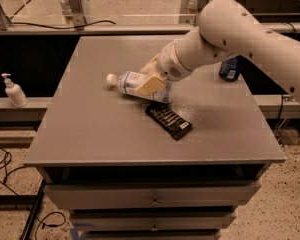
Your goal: Move blue plastic bottle near rxbar chocolate
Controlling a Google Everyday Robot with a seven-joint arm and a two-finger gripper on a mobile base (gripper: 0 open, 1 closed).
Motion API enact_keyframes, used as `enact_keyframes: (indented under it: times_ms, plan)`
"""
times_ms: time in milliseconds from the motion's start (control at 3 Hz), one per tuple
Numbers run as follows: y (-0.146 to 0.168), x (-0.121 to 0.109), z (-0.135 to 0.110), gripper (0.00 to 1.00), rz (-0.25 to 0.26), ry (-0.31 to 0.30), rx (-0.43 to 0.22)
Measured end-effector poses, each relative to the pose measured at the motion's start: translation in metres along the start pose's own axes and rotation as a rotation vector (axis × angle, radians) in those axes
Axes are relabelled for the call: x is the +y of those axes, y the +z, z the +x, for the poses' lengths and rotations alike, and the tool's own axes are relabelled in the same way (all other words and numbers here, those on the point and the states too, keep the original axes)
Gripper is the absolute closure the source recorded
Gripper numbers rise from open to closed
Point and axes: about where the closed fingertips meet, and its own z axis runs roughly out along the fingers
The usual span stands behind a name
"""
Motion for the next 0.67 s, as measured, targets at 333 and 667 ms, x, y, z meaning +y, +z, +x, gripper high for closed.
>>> enact_keyframes:
  times_ms: [333, 667]
  plan:
    - [-0.0005, 0.002, 0.0003, 0.35, -0.009, -0.015, -0.003]
    - [-0.0029, 0.003, 0.0003, 0.12, -0.011, -0.022, -0.003]
